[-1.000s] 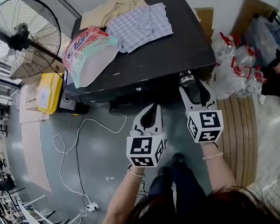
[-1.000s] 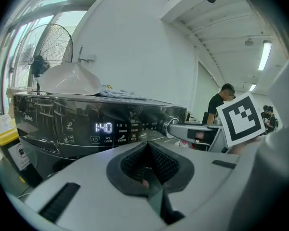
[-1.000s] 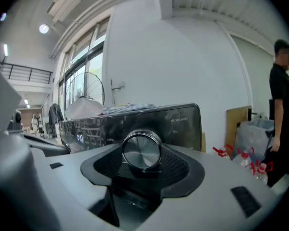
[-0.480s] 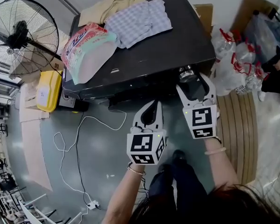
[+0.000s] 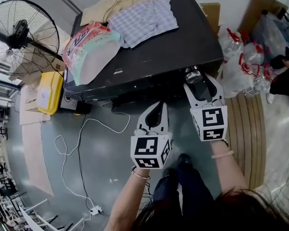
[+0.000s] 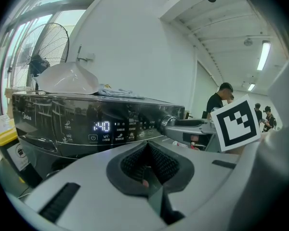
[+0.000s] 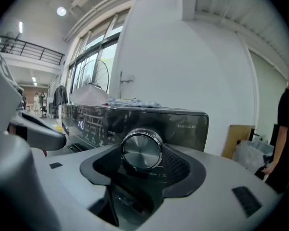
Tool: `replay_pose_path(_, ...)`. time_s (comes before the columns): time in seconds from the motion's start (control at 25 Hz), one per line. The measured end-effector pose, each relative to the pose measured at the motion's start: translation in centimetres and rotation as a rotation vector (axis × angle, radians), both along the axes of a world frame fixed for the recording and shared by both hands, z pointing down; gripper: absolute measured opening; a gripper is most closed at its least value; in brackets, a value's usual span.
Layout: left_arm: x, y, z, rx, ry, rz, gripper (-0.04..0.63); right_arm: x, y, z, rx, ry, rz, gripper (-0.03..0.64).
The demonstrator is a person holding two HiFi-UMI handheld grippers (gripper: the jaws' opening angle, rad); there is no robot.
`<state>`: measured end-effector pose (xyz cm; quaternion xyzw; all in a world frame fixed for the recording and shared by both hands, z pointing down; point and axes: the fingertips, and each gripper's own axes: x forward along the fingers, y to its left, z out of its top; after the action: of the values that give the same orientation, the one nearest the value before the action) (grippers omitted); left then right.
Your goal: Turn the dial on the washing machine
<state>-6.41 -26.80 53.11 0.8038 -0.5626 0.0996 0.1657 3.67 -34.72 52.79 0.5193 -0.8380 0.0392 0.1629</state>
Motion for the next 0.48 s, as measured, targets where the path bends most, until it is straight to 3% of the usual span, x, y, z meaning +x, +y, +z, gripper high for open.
replay_pose_path(0.28,0.15,0.02,-0.04,0.0,0.001,0.009,0.014,0.48,-0.24,0.16,-0.076,-0.211,0.033,0.288)
replay_pose_path(0.48,0.44,0.28,0.11,-0.003,0.003,0.014,0.015,0.18,-0.06,0.14,-0.031,-0.084,-0.002,0.292)
